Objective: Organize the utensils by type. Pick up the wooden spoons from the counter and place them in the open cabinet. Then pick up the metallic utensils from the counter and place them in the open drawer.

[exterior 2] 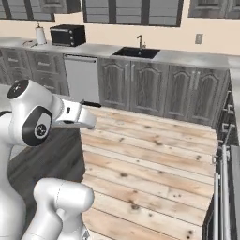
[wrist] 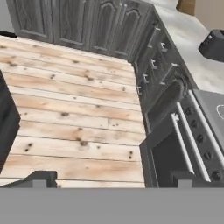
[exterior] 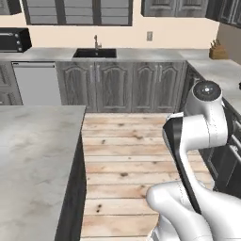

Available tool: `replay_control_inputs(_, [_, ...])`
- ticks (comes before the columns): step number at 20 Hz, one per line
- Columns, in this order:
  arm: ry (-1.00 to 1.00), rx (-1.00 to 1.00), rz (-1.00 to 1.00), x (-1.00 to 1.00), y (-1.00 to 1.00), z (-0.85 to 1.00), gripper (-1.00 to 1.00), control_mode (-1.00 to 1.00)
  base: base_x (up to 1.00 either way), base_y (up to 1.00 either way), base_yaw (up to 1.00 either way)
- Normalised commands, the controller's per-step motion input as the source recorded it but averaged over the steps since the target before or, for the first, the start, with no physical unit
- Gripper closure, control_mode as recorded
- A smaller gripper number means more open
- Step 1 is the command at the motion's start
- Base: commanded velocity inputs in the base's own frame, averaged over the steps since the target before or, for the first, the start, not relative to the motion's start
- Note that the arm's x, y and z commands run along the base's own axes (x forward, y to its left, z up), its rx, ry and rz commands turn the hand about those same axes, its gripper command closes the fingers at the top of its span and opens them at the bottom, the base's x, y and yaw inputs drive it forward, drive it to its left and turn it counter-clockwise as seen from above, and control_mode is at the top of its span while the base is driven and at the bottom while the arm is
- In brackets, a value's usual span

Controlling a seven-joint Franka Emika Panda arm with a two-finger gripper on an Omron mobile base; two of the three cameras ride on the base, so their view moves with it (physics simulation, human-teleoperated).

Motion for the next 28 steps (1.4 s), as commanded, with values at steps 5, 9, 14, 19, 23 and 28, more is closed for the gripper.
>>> replay_control_inputs(5, [0.00, 0.00, 0.00, 0.00, 0.00, 0.00, -1.00, 1.00, 1.00, -0.02, 0.31])
replay_control_inputs(9, [0.00, 0.00, 0.00, 0.00, 0.00, 0.00, -1.00, 1.00, 1.00, -0.01, 0.18])
replay_control_inputs(14, [0.00, 0.00, 0.00, 0.00, 0.00, 0.00, -1.00, 1.00, 1.00, -0.05, 0.10])
replay_control_inputs(19, [0.00, 0.00, 0.00, 0.00, 0.00, 0.00, -1.00, 1.00, 1.00, -0.02, 0.18])
replay_control_inputs(23, [0.00, 0.00, 0.00, 0.00, 0.00, 0.00, -1.00, 1.00, 1.00, -0.04, 0.22])
replay_control_inputs(28, [0.00, 0.00, 0.00, 0.00, 0.00, 0.00, -1.00, 1.00, 0.94, -0.02, 0.35])
